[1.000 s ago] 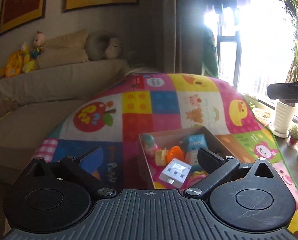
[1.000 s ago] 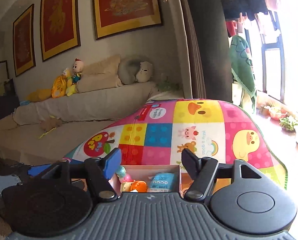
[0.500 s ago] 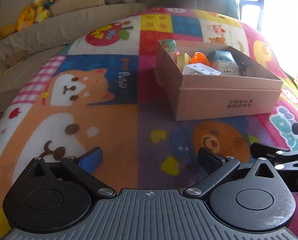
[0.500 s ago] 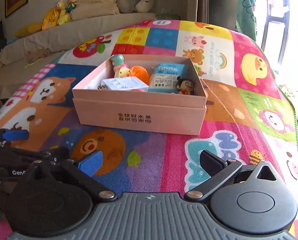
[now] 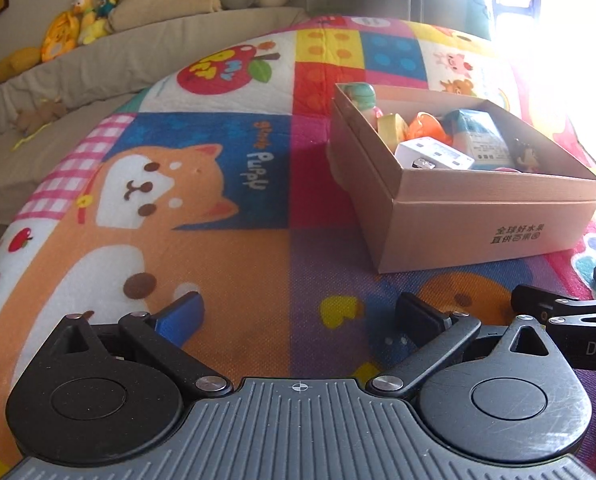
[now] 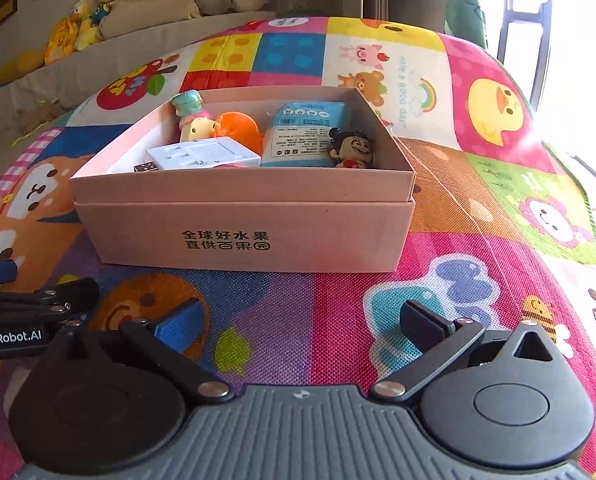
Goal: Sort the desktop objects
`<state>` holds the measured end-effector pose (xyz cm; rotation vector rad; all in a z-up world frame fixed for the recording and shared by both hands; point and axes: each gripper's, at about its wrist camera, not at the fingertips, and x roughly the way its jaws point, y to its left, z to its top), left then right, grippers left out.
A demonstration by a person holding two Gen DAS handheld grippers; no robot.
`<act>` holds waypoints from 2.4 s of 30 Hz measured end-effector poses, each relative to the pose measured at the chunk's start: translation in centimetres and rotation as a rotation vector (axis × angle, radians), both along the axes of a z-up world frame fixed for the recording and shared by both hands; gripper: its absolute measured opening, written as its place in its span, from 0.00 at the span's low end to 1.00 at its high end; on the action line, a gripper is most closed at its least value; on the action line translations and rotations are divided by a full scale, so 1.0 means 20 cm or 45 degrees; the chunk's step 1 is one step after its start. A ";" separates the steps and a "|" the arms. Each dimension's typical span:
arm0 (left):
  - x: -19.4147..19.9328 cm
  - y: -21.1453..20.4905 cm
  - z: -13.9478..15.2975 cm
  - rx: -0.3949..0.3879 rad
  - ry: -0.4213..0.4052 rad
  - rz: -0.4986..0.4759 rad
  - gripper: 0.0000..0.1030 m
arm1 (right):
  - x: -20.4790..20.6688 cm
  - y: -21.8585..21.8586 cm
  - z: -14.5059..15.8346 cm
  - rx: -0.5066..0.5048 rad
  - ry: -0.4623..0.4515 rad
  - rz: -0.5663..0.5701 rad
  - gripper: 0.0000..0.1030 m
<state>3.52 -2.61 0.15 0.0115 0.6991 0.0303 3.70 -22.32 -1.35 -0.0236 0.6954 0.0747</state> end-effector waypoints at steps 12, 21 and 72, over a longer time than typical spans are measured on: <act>0.00 0.00 0.00 -0.005 0.001 -0.001 1.00 | 0.00 0.00 0.00 0.007 0.003 0.000 1.00; 0.00 0.00 0.00 -0.005 0.001 -0.001 1.00 | 0.00 0.00 0.00 0.007 0.003 0.000 1.00; 0.00 0.00 0.00 0.001 0.004 0.004 1.00 | 0.03 -0.06 0.01 0.009 0.006 0.010 1.00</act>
